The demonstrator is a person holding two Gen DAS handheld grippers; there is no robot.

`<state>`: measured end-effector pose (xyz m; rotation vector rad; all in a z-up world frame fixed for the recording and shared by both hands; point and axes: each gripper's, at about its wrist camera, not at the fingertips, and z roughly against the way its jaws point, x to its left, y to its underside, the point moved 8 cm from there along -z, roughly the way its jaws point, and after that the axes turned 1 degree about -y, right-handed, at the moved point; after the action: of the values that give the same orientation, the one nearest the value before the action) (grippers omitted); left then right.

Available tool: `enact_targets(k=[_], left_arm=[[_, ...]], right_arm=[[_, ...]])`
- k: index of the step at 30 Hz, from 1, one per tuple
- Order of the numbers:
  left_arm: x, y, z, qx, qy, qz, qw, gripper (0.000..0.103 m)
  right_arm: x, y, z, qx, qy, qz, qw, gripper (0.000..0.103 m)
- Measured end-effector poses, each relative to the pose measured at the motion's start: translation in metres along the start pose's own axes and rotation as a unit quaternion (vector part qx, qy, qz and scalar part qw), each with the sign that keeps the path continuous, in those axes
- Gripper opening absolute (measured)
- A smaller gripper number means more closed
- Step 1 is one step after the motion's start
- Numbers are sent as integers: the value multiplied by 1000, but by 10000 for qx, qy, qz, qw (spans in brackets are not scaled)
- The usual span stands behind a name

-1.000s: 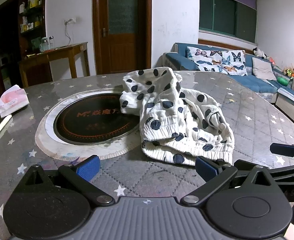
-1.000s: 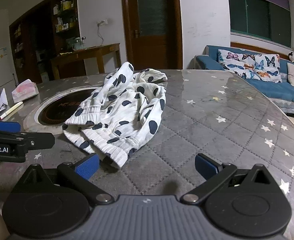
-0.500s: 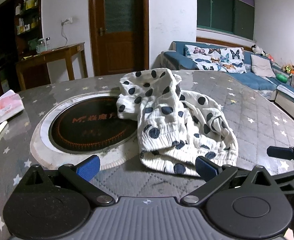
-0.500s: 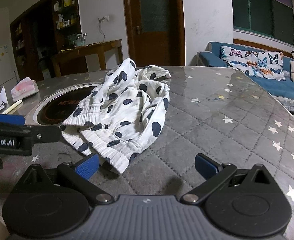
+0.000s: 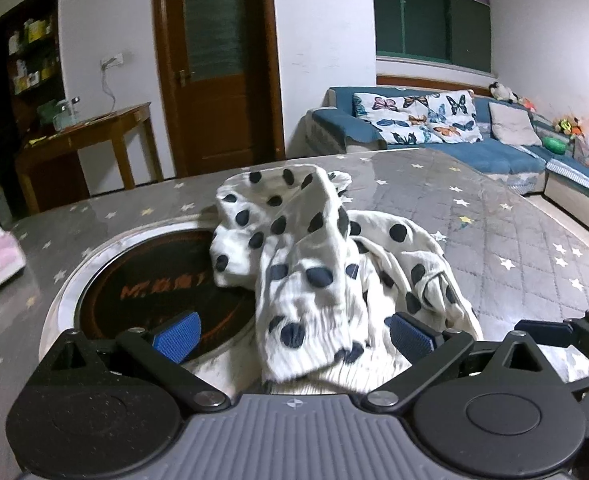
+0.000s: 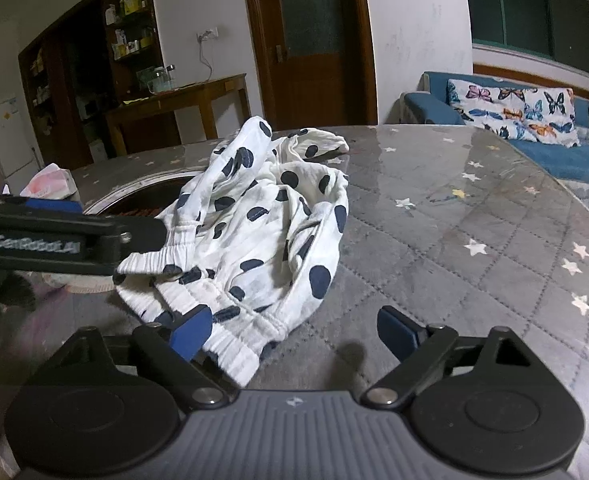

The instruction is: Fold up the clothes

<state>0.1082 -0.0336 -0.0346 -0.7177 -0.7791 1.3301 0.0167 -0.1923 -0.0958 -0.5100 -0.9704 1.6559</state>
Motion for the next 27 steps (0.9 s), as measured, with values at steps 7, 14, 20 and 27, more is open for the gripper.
enact_targets(k=[7,14,20,27], left_arm=[[-2,-18,-30,55,81,-129,9999,86],[5,-19,-48,276,326,-233,9988,20],[34,-12,-32,278,564,298,9976,4],[79,0,8,284,637,941,9931,2]], right_arm=[[-5,-4,-12,107,-127,-173,9997,76],[-9,-6,-21,201,-328,-412,9984,44],[-13,-9,-16,207,-612,-576,9962,13],[-8,-24,11,74,-1038,-463,9935,6]])
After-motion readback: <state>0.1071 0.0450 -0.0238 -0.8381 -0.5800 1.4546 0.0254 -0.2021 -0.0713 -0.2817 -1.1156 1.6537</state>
